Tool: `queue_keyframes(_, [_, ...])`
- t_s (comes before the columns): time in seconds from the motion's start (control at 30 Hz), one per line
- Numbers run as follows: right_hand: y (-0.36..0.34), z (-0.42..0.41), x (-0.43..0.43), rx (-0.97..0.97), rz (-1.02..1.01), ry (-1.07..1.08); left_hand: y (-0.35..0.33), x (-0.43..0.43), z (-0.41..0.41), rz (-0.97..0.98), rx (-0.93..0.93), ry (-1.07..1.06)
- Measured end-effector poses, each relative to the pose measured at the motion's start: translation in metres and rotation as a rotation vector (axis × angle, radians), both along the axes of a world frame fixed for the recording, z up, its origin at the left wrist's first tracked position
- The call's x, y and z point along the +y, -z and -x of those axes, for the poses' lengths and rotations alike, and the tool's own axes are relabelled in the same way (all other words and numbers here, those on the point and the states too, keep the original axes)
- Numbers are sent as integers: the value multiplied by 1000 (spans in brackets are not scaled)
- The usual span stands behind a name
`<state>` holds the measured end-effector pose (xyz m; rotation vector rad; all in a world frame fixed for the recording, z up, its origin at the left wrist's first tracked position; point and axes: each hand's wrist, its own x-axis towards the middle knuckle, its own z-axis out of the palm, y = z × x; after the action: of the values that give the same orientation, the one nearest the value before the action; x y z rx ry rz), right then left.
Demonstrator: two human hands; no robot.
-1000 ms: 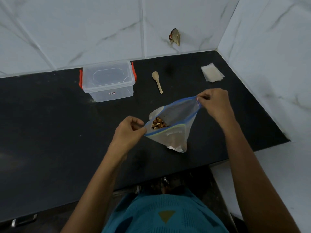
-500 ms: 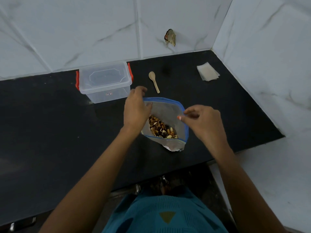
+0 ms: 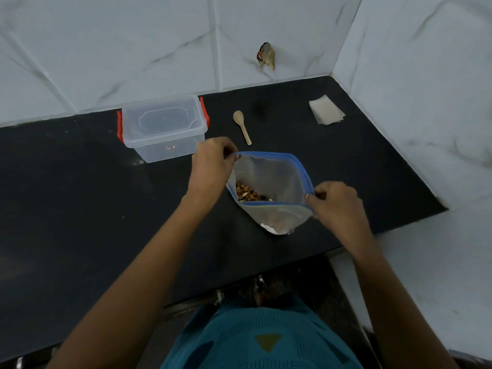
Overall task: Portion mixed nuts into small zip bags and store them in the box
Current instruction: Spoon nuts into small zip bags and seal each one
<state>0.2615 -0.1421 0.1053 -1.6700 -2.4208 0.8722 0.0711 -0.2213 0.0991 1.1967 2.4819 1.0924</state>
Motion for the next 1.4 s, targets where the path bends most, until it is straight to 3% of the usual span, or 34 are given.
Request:
queue_keyframes(0.23, [-27, 14, 34, 97, -170, 19, -18, -8, 1, -85, -24, 4])
queue_keyframes(0.43, [-28, 30, 56, 146, -174, 6, -11, -11, -7, -88, -24, -60])
queue_keyframes(0.63, [3, 39, 56, 223, -58, -19, 11, -8, -14, 52, -192, -36])
queue_keyframes(0.83, [10, 34, 66, 337, -2, -69, 14, -2, -1, 91, -481, -40])
queue_keyframes(1.07, [7, 17, 92, 451, 520, -38, 17, 5, 11, 15, -968, -157])
queue_keyframes(1.27, [19, 12, 97, 747, 995, 265, 24, 6, 10, -227, -1601, -268])
queue_keyframes(1.4, [23, 9, 95, 911, 1138, 352, 27, 4, 6, -341, -1715, -230])
